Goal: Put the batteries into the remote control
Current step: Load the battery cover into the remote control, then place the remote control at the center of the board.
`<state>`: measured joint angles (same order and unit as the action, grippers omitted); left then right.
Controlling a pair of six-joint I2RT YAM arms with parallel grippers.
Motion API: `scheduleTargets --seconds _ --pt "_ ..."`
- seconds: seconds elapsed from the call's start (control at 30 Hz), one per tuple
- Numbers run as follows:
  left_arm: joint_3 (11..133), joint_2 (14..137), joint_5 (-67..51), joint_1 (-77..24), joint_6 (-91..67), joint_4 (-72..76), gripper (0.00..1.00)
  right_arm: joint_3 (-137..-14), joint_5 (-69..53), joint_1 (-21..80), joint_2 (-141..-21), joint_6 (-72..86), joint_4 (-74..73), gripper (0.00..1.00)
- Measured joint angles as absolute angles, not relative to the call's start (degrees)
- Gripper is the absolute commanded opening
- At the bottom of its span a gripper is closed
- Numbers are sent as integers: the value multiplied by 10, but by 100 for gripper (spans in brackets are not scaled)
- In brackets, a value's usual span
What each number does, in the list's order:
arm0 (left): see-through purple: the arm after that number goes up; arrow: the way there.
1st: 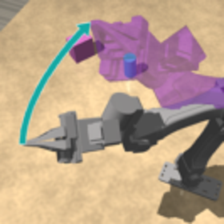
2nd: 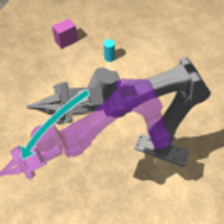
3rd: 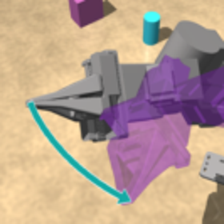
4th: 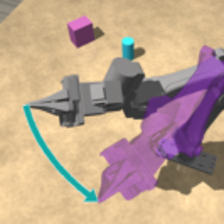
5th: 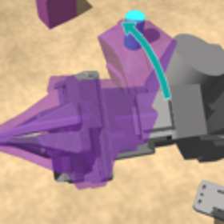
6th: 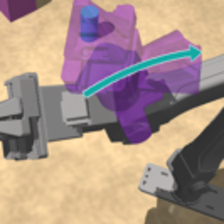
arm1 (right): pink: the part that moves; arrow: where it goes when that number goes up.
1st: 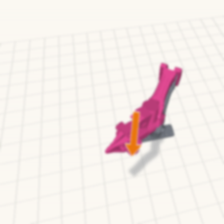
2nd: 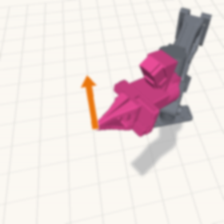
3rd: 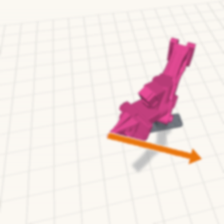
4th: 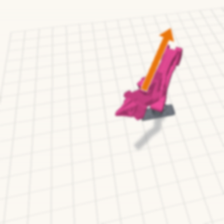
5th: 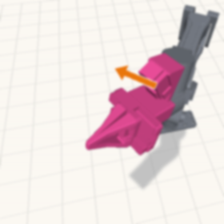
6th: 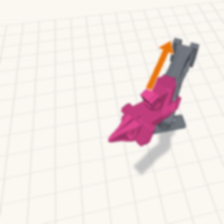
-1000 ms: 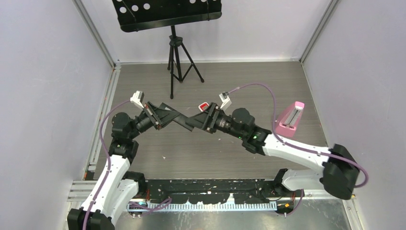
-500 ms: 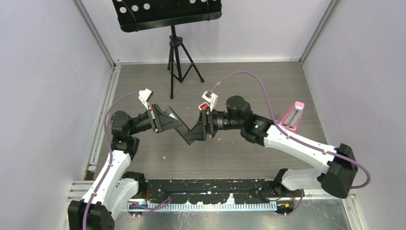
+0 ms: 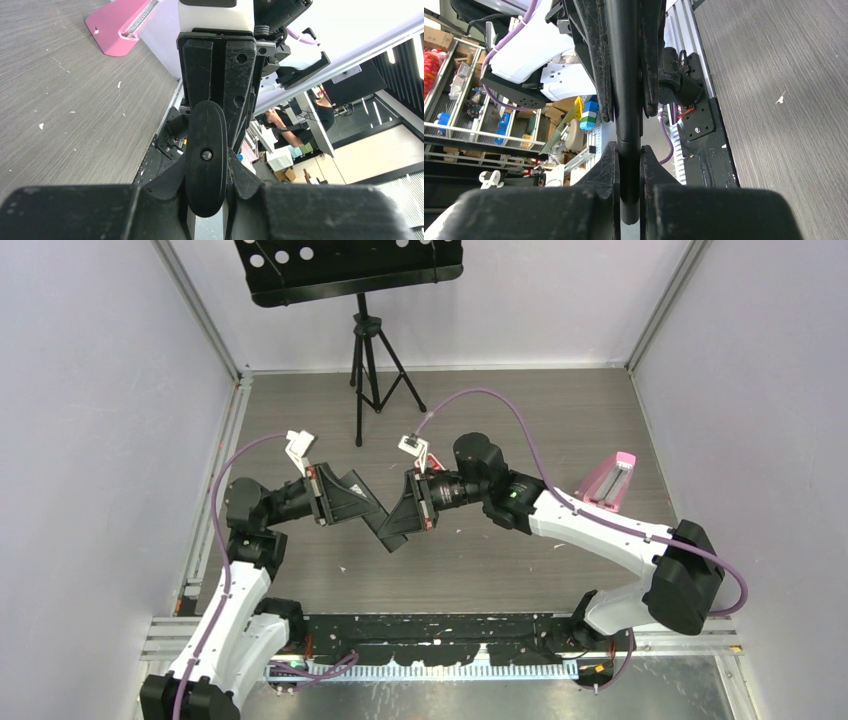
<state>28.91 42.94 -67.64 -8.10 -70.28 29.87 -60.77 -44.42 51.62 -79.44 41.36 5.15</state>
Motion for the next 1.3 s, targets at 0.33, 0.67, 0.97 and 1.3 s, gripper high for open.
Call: scheduleTargets --seconds 0.33,0.67,0.97,1.3 --pt "359 390 -568 -87 -522 -3 100 -602 -284 518 -794 400 -2 0" --pt "439 364 -198 -86 -355 -402 100 -634 86 540 -895 303 -229 0" --pt "468 330 -131 -86 -335 -479 100 -742 274 580 -1057 251 -362 0" --pt "490 342 -134 -86 -322 -497 100 -824 324 592 -1157 217 -406 17"
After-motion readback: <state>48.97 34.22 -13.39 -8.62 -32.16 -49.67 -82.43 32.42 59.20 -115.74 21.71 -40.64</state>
